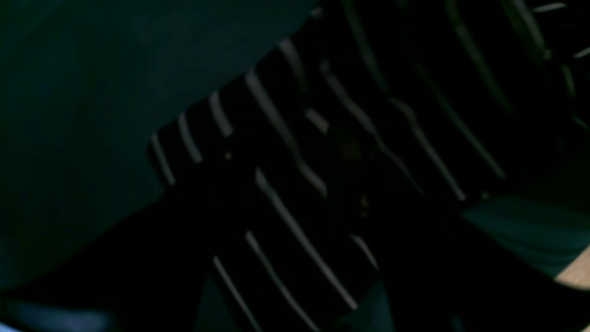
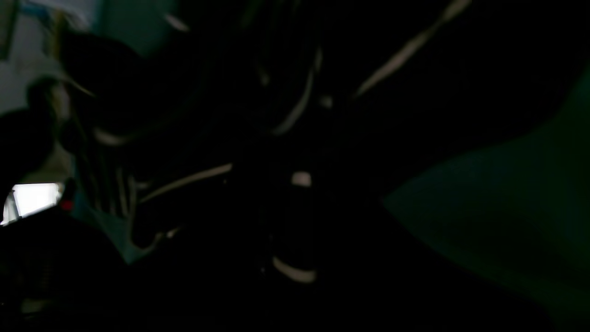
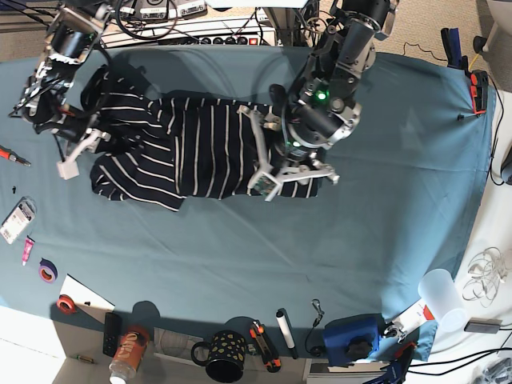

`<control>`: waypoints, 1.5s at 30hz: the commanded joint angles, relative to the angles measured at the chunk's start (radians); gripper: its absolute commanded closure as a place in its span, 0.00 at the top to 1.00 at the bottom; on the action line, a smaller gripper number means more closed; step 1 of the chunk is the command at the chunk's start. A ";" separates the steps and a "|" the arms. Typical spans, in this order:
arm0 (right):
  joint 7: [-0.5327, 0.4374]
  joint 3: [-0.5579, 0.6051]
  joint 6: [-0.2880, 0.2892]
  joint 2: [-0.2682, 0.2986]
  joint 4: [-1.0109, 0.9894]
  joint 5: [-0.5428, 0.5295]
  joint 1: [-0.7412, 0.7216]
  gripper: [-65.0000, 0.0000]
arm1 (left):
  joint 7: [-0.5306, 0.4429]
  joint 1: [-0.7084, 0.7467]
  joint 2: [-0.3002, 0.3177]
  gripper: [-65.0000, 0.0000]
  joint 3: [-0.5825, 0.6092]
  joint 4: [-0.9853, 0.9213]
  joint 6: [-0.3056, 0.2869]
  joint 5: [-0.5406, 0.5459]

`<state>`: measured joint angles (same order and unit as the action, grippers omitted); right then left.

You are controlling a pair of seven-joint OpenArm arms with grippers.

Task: Layout the t-shirt on the table in an organized manner, then fold the t-shirt properly
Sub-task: 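Release the folded hem and withdraw left gripper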

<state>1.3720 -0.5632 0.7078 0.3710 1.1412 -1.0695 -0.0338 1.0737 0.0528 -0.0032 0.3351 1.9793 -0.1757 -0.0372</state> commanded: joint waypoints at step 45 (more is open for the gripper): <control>0.024 0.084 -0.078 -0.125 0.986 0.372 0.134 0.00 | 0.003 0.175 0.397 0.00 -1.132 0.025 -0.193 0.689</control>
<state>1.4174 -0.4740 0.6285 0.2344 2.1132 -0.6762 0.1108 1.0996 0.2344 0.3744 -0.7906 1.9858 -0.3676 0.6407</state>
